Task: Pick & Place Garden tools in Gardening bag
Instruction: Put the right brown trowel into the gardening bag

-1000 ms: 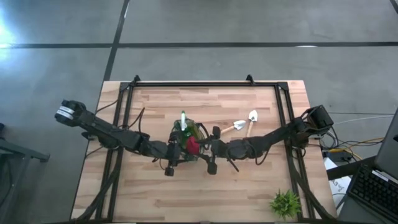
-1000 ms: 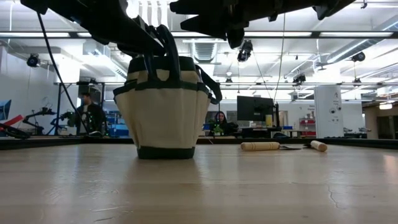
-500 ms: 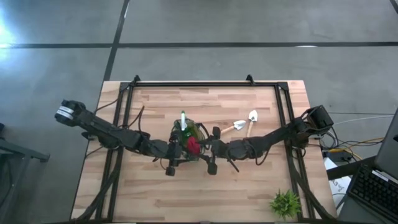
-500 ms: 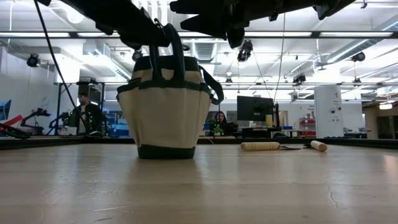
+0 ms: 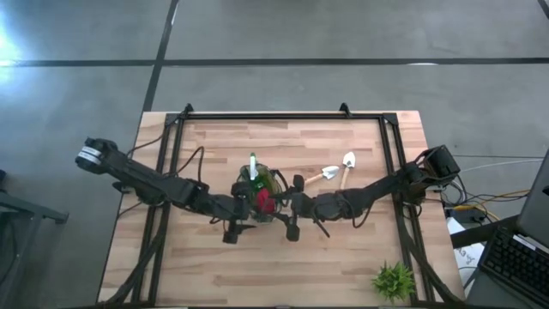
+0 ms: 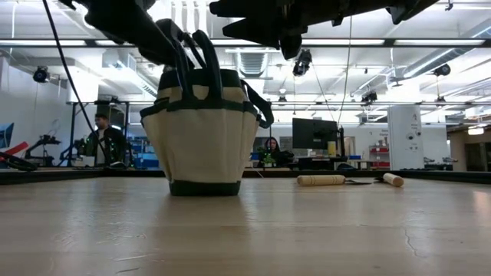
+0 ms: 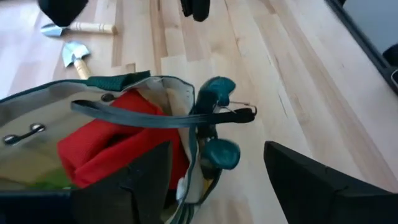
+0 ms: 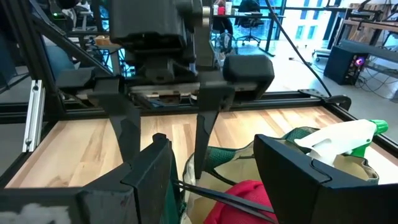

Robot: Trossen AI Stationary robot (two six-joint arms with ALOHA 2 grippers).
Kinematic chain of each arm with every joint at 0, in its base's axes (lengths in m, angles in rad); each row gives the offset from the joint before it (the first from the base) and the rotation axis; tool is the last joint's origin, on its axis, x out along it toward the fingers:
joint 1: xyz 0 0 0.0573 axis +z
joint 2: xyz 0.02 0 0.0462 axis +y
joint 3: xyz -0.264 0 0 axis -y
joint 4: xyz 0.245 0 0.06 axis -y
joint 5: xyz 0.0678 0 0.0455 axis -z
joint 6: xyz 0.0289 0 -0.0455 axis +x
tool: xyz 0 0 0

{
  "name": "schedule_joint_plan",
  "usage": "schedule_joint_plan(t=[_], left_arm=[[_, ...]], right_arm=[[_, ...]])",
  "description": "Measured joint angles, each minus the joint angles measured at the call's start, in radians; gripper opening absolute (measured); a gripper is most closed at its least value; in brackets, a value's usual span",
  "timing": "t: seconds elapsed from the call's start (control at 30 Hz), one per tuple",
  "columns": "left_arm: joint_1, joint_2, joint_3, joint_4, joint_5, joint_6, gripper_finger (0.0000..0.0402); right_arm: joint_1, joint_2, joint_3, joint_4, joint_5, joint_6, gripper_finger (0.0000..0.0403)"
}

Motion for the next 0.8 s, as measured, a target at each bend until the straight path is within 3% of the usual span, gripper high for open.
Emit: schedule_joint_plan(t=[0.3, 0.43, 0.63, 0.8], left_arm=[[0.001, -0.004, 0.181, -0.255, -0.018, 0.047, 0.0257], [0.000, -0.036, 0.228, -0.320, -0.104, 0.070, 0.0257], [0.001, -0.155, 0.204, -0.336, -0.213, 0.077, 0.0257], [0.001, -0.278, 0.076, -0.254, -0.352, 0.073, 0.0257]], right_arm=[[0.002, 0.000, 0.000, -0.008, 0.001, -0.006, 0.0219], [0.004, -0.034, -0.001, -0.074, 0.004, -0.012, 0.0219], [0.006, -0.184, -0.001, -0.307, 0.022, 0.041, 0.0219], [-0.017, -0.302, -0.006, -0.550, 0.072, 0.168, 0.0219]])
